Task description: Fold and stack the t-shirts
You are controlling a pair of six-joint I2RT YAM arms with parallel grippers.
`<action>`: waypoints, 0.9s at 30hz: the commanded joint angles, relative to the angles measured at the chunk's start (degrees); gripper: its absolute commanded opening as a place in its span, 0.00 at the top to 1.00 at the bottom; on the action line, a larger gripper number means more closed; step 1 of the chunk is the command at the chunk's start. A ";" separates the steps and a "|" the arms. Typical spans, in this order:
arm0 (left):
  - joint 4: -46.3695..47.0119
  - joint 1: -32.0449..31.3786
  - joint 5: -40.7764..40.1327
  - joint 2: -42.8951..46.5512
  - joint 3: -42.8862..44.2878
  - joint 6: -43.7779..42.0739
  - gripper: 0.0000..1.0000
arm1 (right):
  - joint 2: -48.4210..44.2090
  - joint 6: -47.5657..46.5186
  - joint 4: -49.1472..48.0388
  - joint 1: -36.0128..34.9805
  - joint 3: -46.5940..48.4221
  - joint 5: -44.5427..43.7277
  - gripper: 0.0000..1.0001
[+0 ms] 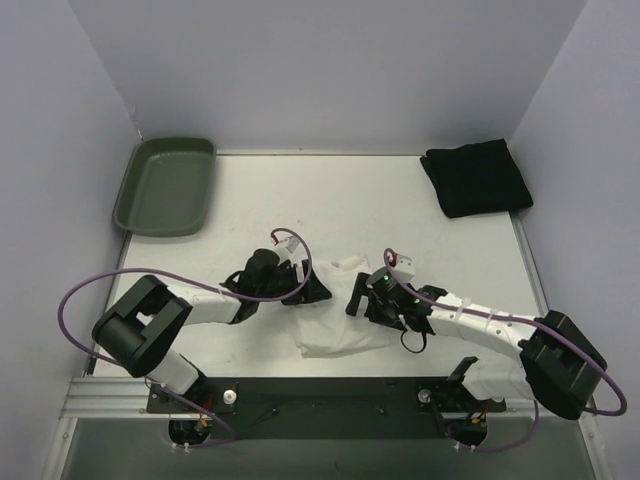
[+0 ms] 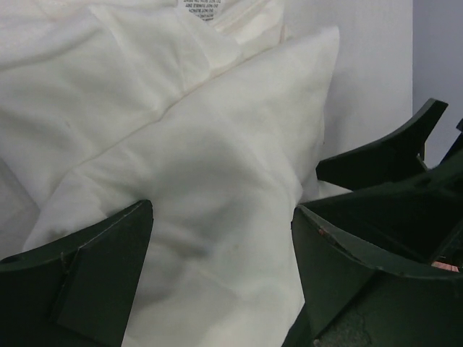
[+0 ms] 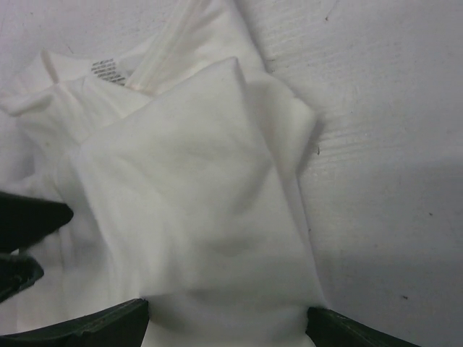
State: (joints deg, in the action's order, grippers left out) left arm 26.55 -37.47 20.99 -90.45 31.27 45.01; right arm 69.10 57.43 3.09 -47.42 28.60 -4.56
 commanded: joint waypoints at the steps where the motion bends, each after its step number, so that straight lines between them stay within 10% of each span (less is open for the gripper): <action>1: 0.08 -4.17 -4.20 4.58 -5.85 3.75 0.12 | 6.64 -3.81 0.86 2.59 3.74 1.83 0.00; 20: 0.61 -16.84 -22.57 15.84 -7.72 14.84 0.12 | 24.85 -20.42 10.24 13.84 35.02 2.19 0.00; 27: -10.42 -18.87 -23.20 18.12 5.19 9.16 0.12 | 12.16 -22.36 16.59 14.55 35.75 -2.47 0.00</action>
State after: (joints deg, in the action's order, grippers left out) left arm 22.39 -55.92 -0.56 -75.75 27.18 58.89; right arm 92.25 37.34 11.90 -32.97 66.22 -2.76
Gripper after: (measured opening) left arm 0.881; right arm 0.999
